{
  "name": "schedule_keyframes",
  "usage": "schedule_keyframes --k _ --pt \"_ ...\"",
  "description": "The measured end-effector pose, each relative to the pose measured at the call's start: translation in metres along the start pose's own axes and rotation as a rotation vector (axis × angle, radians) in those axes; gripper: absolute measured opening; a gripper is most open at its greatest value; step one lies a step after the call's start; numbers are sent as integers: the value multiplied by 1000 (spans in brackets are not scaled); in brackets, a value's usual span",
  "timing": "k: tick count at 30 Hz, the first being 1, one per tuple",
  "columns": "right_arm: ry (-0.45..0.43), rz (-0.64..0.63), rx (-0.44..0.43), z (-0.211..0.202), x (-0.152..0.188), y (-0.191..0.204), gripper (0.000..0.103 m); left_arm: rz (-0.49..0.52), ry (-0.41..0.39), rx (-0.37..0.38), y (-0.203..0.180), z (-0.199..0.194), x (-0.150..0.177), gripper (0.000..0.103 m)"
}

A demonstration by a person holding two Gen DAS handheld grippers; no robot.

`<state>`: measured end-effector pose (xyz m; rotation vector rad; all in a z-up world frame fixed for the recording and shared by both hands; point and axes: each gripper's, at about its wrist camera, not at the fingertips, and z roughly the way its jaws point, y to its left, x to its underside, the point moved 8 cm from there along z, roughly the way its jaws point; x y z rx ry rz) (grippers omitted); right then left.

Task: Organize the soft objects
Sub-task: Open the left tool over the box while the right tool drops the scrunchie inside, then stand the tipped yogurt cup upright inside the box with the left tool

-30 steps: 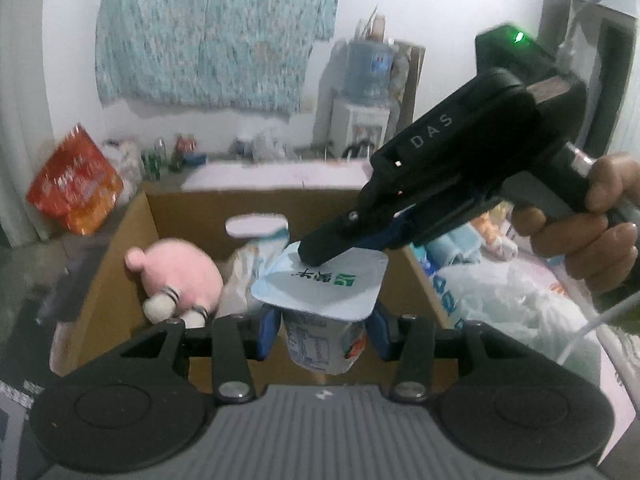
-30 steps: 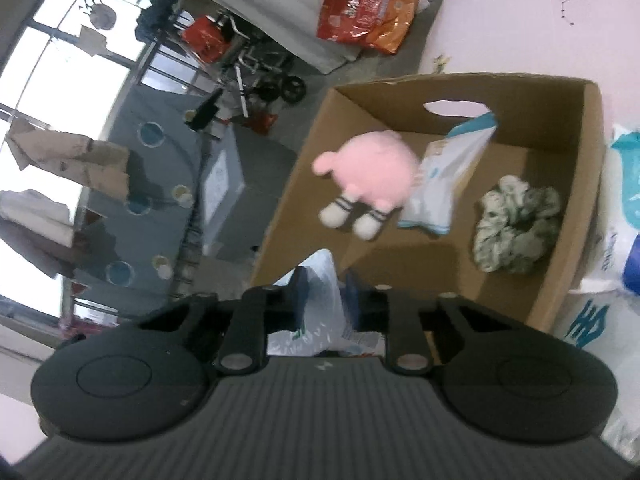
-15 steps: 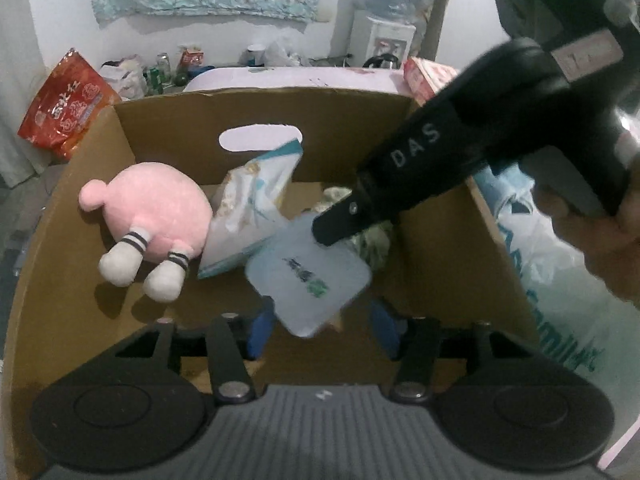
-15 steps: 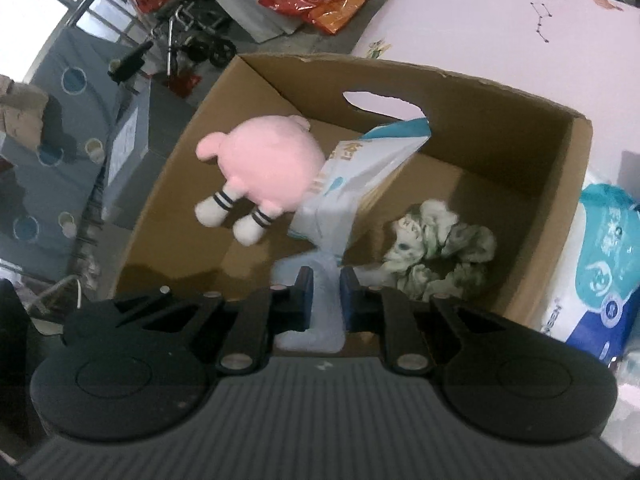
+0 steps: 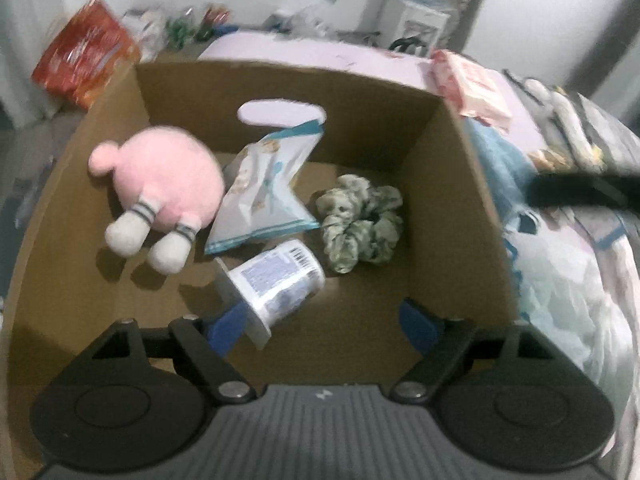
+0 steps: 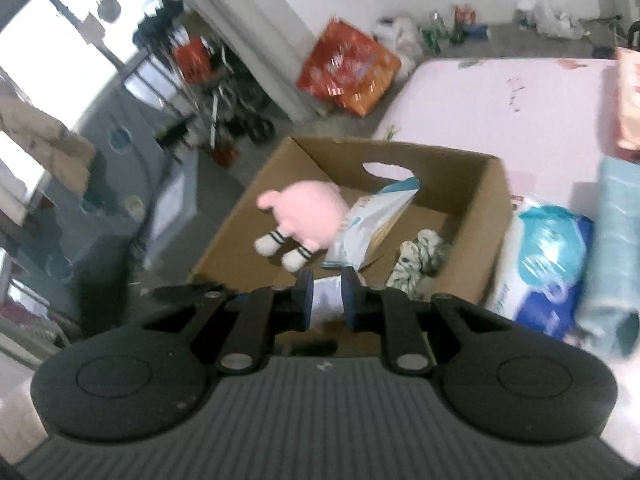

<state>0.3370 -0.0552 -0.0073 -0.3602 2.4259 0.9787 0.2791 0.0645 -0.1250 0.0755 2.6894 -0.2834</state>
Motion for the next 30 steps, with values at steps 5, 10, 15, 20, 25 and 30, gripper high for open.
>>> schedule_keyframes --k 5,10,15,20,25,30 --pt "-64 50 -44 -49 29 -11 16 -65 32 -31 15 2 0 76" --pt "-112 123 -79 -75 62 -27 16 -112 79 -56 19 14 5 42" --pt "-149 175 -110 -88 94 -36 16 -99 65 -127 19 10 4 7" --pt "-162 209 -104 -94 112 -48 16 -30 20 -159 1 1 -3 5" --pt "-172 231 -83 -100 120 -60 16 31 -10 -153 -19 -4 -12 7" --pt "-182 219 -90 -106 124 -58 17 132 -50 -180 -20 -12 -13 58"
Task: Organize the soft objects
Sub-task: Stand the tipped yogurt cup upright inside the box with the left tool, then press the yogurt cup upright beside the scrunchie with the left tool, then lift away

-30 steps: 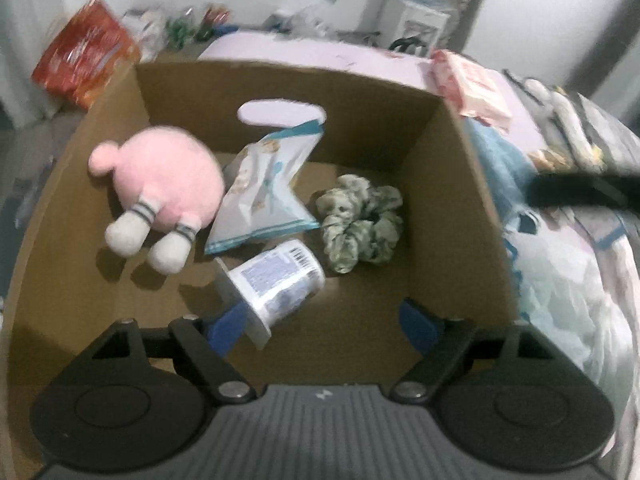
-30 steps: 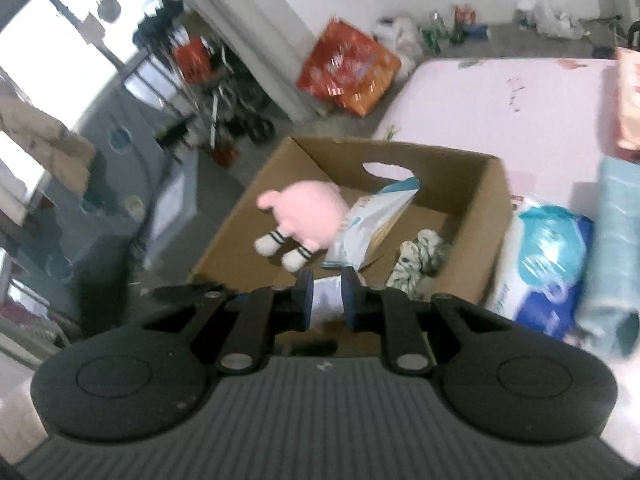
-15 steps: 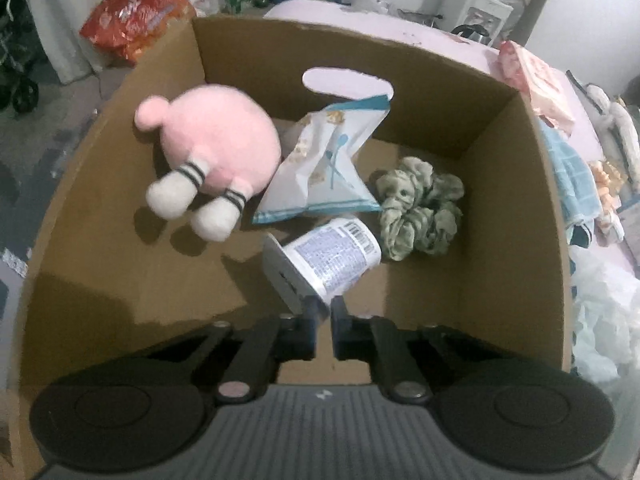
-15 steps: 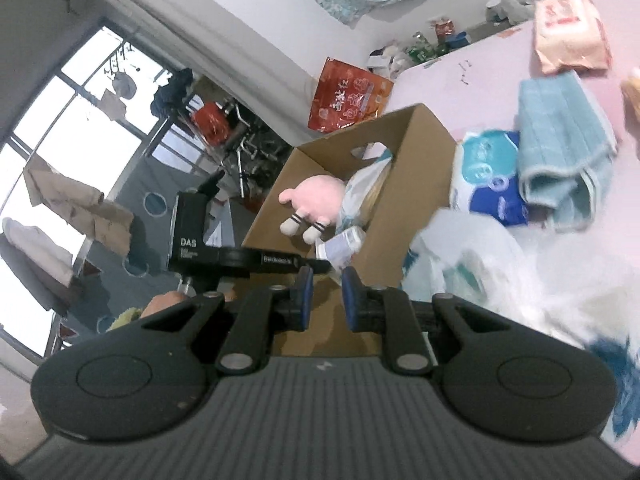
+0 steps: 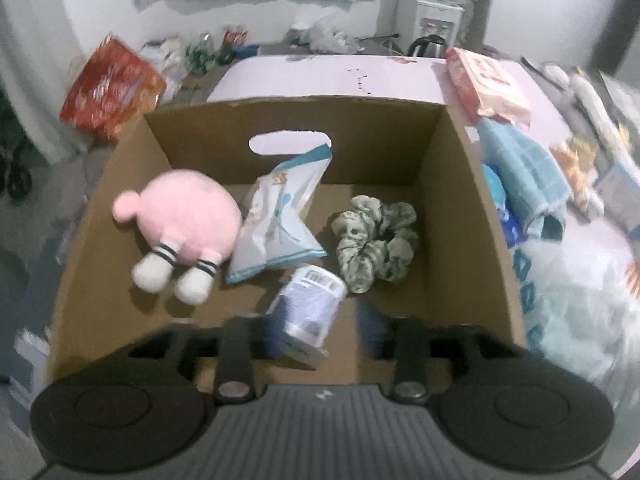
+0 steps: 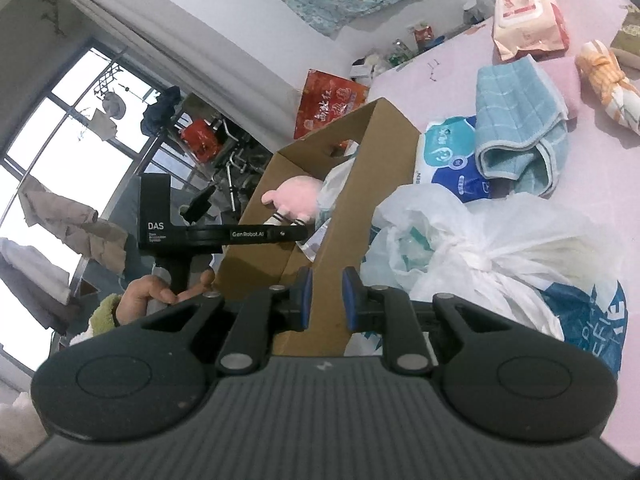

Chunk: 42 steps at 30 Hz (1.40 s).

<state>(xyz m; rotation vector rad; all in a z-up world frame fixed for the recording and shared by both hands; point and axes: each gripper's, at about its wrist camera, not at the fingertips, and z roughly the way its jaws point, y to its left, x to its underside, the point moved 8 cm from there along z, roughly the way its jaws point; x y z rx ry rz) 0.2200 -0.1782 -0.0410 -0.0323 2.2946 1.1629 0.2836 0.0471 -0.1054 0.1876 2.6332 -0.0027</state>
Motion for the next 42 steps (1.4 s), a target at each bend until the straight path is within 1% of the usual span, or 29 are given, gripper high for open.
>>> schedule_keyframes --k 3,5,8,11,16,18,20,25,30,34,35,37,39,42 --pt "5 -20 -3 0 0 6 18 133 -20 -40 0 -3 9 72" --pt "8 -27 -7 2 -1 10 19 220 -3 -47 -2 1 19 80" --pt "11 -31 -19 7 -2 16 19 317 0 -84 -4 12 30 81" --pt "10 -28 -36 12 -1 23 20 361 8 -100 -4 27 35 81" --pt "11 -11 -53 18 4 27 21 363 4 -108 -1 46 33 79" --pt "11 -2 -48 20 5 26 21 363 13 -105 -1 52 33 69" --pt "12 8 -43 21 7 23 21 370 17 -118 -1 56 32 66" --pt "12 29 -34 22 10 15 21 375 9 -126 -2 54 31 63" --pt "9 37 -39 18 13 11 22 340 23 -87 -8 38 24 63" --pt "8 39 -41 14 15 8 22 304 98 -54 -13 31 15 63" --pt "8 40 -40 13 16 7 22 289 118 -39 -15 31 13 63" --pt "7 45 -39 12 17 4 22 269 144 -33 -16 37 11 62" --pt "5 53 -35 11 19 1 22 277 124 -47 -18 39 8 61" --pt "4 62 -30 8 19 -3 23 276 115 -52 -19 41 7 61"
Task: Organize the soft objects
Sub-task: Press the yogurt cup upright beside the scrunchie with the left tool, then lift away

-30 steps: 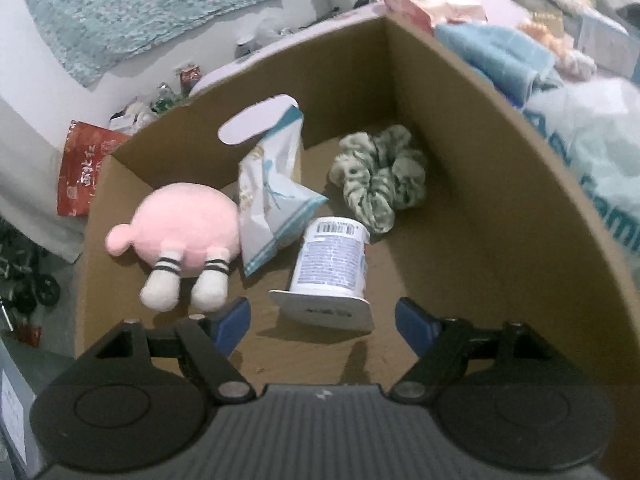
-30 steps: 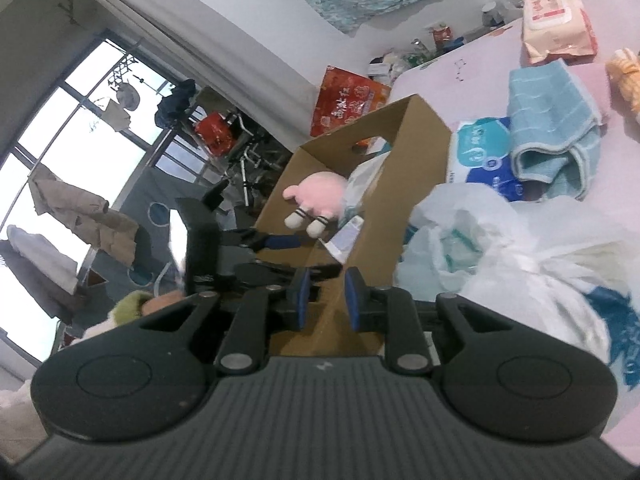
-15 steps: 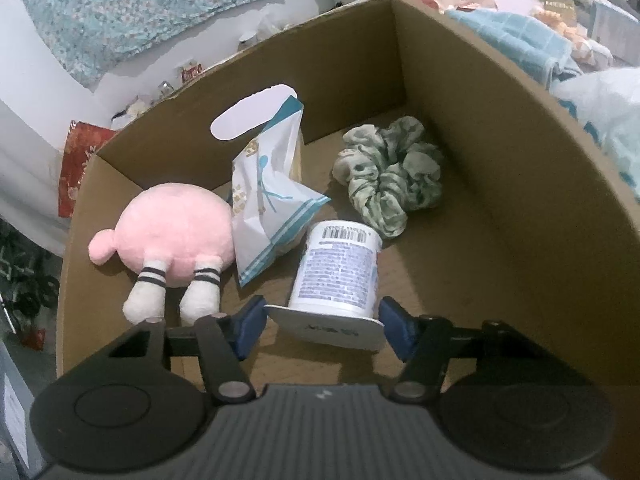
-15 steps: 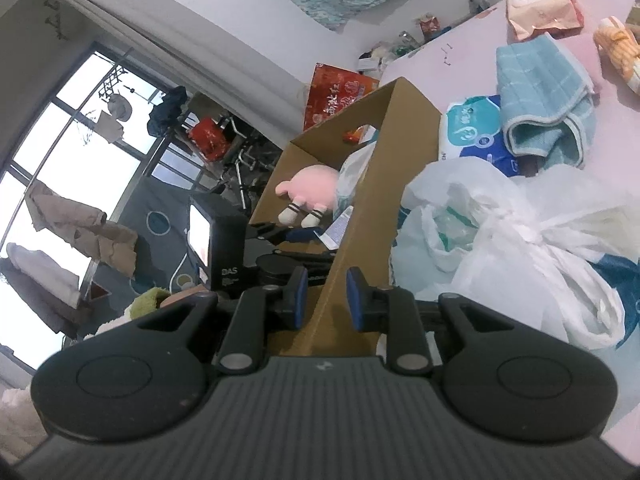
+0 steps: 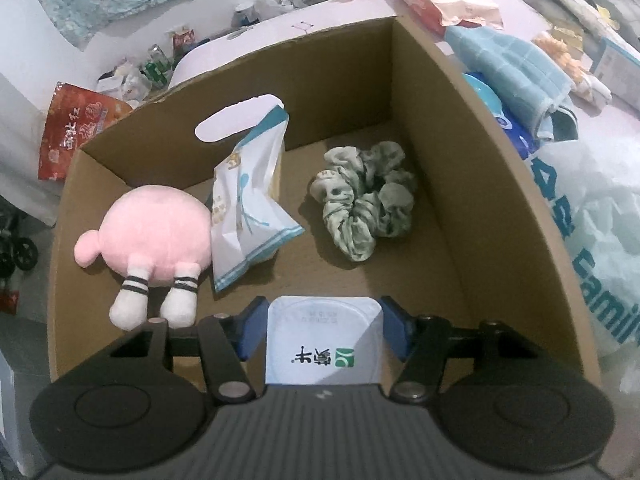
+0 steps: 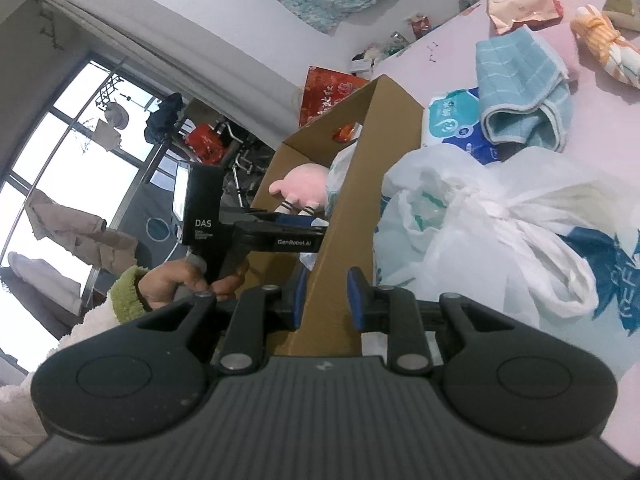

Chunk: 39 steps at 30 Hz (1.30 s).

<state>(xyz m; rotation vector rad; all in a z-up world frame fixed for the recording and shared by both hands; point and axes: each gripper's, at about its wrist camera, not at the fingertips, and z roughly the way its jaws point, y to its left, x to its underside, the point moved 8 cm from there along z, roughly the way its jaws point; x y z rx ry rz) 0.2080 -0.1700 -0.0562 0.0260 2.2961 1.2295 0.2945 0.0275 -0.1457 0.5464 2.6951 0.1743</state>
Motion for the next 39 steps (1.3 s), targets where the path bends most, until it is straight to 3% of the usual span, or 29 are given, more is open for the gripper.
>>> schedule_keyframes --k 2,5,7,10,11,15,23,35,39 --pt "-3 -4 3 -3 0 -1 23 8 5 5 -1 0 2 63" --pt "-5 -11 2 -4 -2 -1 24 -1 51 29 0 1 7 76" --pt "-4 -12 0 -4 -2 -1 25 6 65 23 0 3 11 79" --pt "-1 -7 -11 -2 -1 -1 25 5 92 12 2 7 17 74" --pt "-1 -6 -14 -1 0 -1 25 -7 99 35 2 9 19 64" --pt "0 -1 -17 -2 0 -3 26 -38 62 27 3 7 12 63" --pt "-13 19 -1 -10 -2 -13 27 -163 -5 82 5 13 -26 62" --pt "-22 66 24 -17 -8 -37 27 -302 -124 59 2 21 -58 61" --pt "-20 69 23 -19 -7 -38 27 -334 -100 93 2 26 -54 63"
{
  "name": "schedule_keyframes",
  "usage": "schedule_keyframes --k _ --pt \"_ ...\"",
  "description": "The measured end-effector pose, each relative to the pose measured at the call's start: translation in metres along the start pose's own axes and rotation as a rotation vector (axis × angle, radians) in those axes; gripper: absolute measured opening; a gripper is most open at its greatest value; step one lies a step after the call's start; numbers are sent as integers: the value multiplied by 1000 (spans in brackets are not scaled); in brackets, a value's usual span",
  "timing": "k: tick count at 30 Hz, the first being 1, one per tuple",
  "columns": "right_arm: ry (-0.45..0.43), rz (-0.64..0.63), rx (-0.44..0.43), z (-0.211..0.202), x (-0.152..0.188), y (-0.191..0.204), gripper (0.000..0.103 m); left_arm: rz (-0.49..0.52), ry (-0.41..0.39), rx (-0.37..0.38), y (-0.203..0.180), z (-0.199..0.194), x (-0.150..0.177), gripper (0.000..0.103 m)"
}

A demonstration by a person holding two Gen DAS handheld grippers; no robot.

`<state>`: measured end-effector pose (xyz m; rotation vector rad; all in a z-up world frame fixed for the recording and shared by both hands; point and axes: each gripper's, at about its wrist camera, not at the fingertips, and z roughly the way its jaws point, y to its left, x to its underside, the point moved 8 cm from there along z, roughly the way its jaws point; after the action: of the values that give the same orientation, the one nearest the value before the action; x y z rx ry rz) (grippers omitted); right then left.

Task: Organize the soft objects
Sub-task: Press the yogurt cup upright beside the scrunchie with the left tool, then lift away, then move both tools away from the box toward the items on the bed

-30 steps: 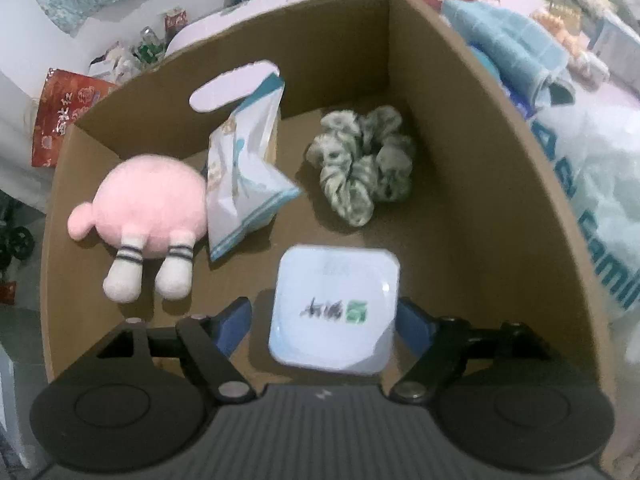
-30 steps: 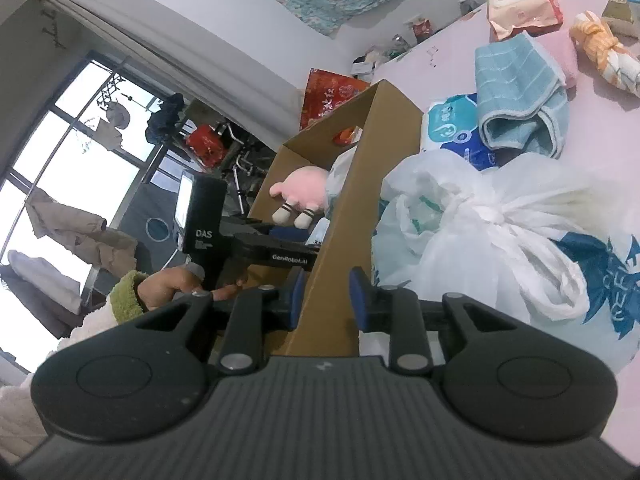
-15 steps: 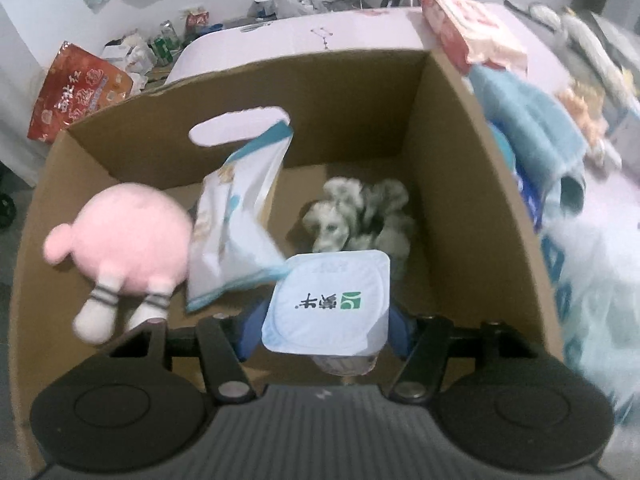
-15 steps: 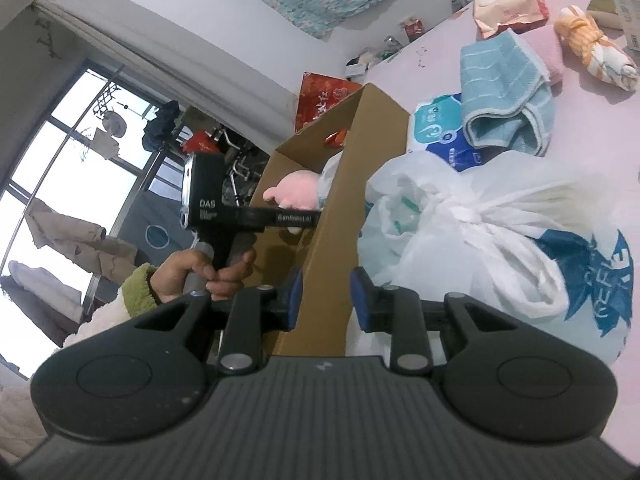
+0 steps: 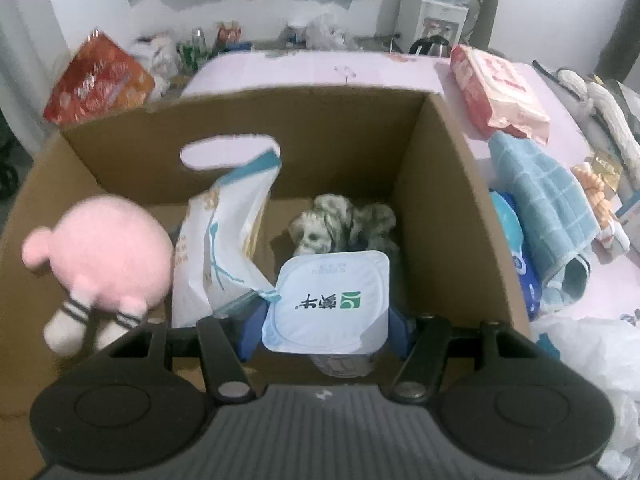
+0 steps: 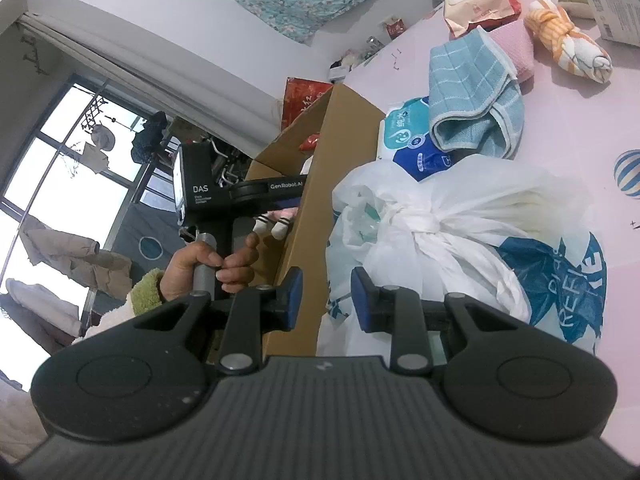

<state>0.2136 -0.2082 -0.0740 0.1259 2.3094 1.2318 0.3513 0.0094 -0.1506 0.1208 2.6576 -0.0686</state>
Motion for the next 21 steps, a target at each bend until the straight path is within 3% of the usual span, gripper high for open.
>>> schedule_keyframes --k 5,8,16,21 --pt "-4 2 2 0 -1 -1 27 -29 23 38 4 -12 4 66" --pt "-7 6 4 -1 0 0 27 -18 -8 52 0 -27 5 79" --pt "-49 -32 7 -20 4 15 32 15 -90 59 -7 -83 9 84" --pt "-115 -64 32 -47 12 21 49 44 -156 45 -13 -127 15 87"
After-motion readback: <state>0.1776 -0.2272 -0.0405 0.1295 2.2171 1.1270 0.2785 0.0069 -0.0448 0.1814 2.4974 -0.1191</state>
